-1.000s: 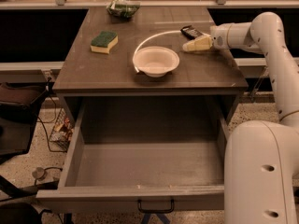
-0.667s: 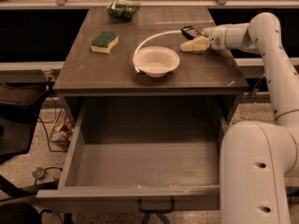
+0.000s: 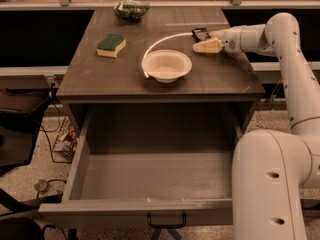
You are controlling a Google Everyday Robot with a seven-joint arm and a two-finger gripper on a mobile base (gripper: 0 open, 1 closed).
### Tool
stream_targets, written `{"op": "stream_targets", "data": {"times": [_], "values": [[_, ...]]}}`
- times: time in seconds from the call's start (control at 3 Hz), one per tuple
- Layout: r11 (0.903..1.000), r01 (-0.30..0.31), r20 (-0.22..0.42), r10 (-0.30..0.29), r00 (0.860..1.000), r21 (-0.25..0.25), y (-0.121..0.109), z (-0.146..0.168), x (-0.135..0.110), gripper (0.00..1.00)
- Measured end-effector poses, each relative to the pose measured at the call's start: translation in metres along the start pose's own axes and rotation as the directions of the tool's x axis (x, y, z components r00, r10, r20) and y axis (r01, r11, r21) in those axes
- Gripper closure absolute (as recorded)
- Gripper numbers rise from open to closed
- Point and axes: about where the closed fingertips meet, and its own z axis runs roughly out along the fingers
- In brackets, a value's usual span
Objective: Place rxbar chocolate into top drawer
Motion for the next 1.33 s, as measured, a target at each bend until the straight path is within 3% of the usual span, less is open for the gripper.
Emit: {"op": "stream_targets", "data": {"times": [0.33,0.67,1.33], "values": [[1.0,0.0,0.0,0.0,1.0,0.0,0.0001,-0.0016,-0.0039,0.92],[1.0,-0.001,0.002,0.001,1.0,-0.002,0.0008,-0.0002,-0.0061,1.0],[1.0,-0.001,0.002,0.001,1.0,-0.002,0.0008,-0.0003,-0.0063,1.0]]}}
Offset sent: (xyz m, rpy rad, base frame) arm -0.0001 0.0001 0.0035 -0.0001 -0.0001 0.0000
